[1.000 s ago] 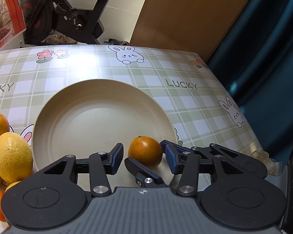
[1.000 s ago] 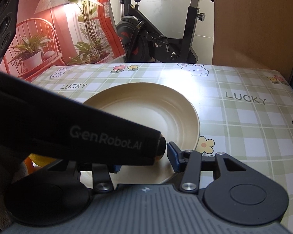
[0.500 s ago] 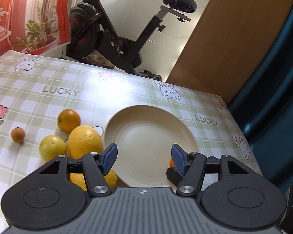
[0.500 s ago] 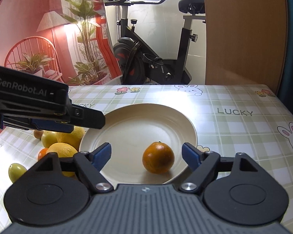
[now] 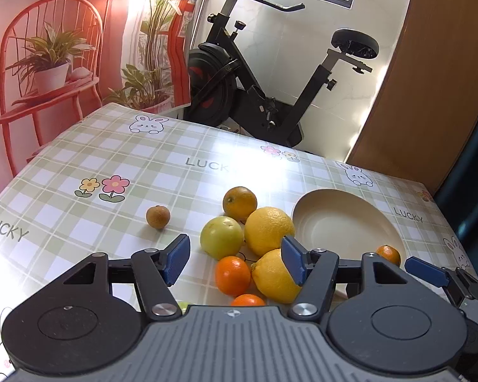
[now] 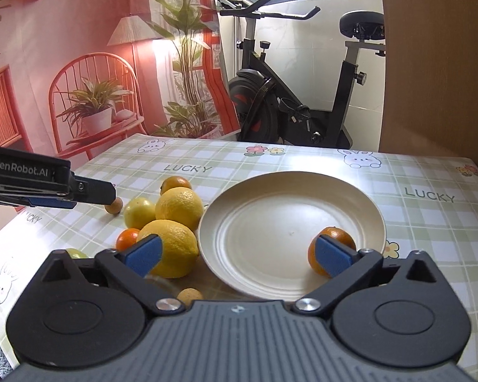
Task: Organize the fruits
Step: 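Grasp the small tan fruit with the right tool while the left tool approaches a brown fruit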
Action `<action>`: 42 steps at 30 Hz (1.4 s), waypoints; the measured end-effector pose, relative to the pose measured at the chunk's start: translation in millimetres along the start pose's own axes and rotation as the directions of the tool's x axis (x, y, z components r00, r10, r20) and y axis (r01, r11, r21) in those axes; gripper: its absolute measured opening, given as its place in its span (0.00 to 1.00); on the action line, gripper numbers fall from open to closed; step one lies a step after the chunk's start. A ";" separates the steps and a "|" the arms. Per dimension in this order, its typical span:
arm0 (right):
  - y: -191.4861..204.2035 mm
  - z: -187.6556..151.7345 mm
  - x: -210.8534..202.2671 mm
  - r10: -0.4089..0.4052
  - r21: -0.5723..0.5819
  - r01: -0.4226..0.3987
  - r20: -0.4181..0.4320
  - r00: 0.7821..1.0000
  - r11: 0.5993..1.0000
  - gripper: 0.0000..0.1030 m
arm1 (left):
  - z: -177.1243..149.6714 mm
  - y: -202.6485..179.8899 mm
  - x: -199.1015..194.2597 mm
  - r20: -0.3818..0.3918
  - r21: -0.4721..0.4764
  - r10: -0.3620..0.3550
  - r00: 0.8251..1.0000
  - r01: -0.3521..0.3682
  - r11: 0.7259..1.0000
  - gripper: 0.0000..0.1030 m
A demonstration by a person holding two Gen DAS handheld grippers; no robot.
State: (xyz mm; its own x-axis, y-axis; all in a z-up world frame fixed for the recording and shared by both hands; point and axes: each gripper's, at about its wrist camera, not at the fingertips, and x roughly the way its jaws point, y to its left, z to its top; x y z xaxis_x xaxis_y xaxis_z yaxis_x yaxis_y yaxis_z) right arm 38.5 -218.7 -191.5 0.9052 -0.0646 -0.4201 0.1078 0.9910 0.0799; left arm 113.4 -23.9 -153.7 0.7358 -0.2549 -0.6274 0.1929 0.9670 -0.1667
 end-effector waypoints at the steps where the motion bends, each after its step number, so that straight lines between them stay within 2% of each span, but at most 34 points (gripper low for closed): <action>1: 1.6 -0.4 -1.6 0.004 -0.001 -0.004 0.010 1.000 1.000 1.00 | -0.8 3.7 -1.7 0.000 0.001 -0.006 1.000 0.006 1.000 0.64; 5: 6.6 -1.8 -4.6 0.044 0.004 -0.044 0.029 0.999 0.999 1.00 | -6.5 18.2 -6.4 -0.005 -0.037 -0.026 1.000 0.026 0.999 0.64; 9: 10.5 -3.6 -2.8 0.043 0.010 -0.044 0.026 0.999 0.999 1.00 | -7.8 28.8 -9.3 0.021 -0.056 0.007 1.000 -0.005 0.998 0.64; 12: 10.8 -5.7 -2.2 0.077 0.016 -0.077 0.015 0.997 0.997 1.00 | -7.4 35.8 -10.3 0.033 -0.077 0.033 0.999 -0.030 0.997 0.64; 14: 15.3 -8.5 -1.8 0.061 -0.010 -0.061 -0.001 0.998 0.998 1.00 | -7.0 39.3 -9.9 0.034 -0.080 0.060 0.998 -0.057 0.995 0.64; 19: 18.4 -18.7 6.1 0.075 -0.005 -0.075 -0.076 0.994 0.997 0.79 | -7.4 45.8 -5.3 0.008 -0.113 0.082 0.997 -0.081 0.990 0.64; 28: 28.9 -29.5 18.0 0.118 -0.047 -0.125 -0.138 0.983 0.991 0.55 | -12.3 42.9 -5.1 0.000 -0.072 0.096 0.995 -0.096 0.993 0.64; 35: 26.1 -36.4 26.1 0.126 -0.013 -0.128 -0.130 0.983 0.992 0.43 | -14.1 43.8 1.1 -0.020 -0.045 0.126 0.992 -0.127 0.991 0.64; 42: 27.4 -42.4 30.7 0.102 -0.036 -0.108 -0.140 0.985 0.993 0.33 | -12.2 44.3 4.1 -0.033 -0.014 0.089 0.996 -0.089 0.996 0.63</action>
State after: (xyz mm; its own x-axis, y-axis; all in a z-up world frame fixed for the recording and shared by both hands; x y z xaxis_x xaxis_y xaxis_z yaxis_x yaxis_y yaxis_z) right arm 51.8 -188.6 -240.6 0.8447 0.0544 -0.5325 -0.0056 0.9957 0.0928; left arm 117.1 17.9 -172.9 0.7284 -0.1683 -0.6642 0.1174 0.9857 -0.1209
